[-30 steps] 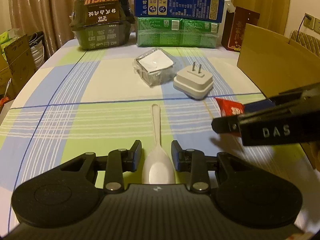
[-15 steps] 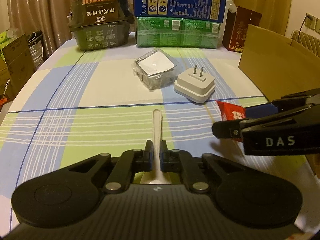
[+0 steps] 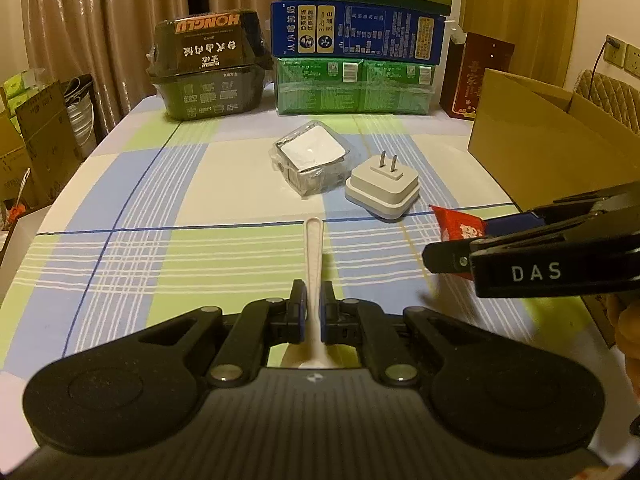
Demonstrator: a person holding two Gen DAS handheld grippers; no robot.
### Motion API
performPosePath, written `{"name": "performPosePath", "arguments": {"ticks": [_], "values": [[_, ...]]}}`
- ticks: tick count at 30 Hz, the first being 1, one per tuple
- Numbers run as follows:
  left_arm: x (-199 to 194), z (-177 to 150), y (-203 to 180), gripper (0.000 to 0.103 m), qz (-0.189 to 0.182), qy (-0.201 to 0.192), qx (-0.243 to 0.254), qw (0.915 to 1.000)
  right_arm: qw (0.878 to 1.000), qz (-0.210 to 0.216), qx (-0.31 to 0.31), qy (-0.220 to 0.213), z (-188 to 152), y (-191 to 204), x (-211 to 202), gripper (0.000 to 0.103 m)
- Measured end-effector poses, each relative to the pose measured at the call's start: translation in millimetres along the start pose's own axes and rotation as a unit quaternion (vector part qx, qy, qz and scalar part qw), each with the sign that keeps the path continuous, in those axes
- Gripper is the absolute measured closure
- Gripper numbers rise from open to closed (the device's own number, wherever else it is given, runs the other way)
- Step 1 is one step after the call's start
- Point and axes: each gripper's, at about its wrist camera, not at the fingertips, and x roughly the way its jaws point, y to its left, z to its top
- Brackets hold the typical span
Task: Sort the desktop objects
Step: 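Tighten the left tool on the spoon handle while the right tool holds the candy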
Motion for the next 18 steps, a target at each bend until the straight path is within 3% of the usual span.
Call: {"name": "performPosePath", "arguments": {"ticks": [18], "values": [[-69,1,-7,0.099,0.001,-0.015,-0.014,0.9998,0.999,-0.008,0.04,-0.031,-20,10,-84,0.051]]}}
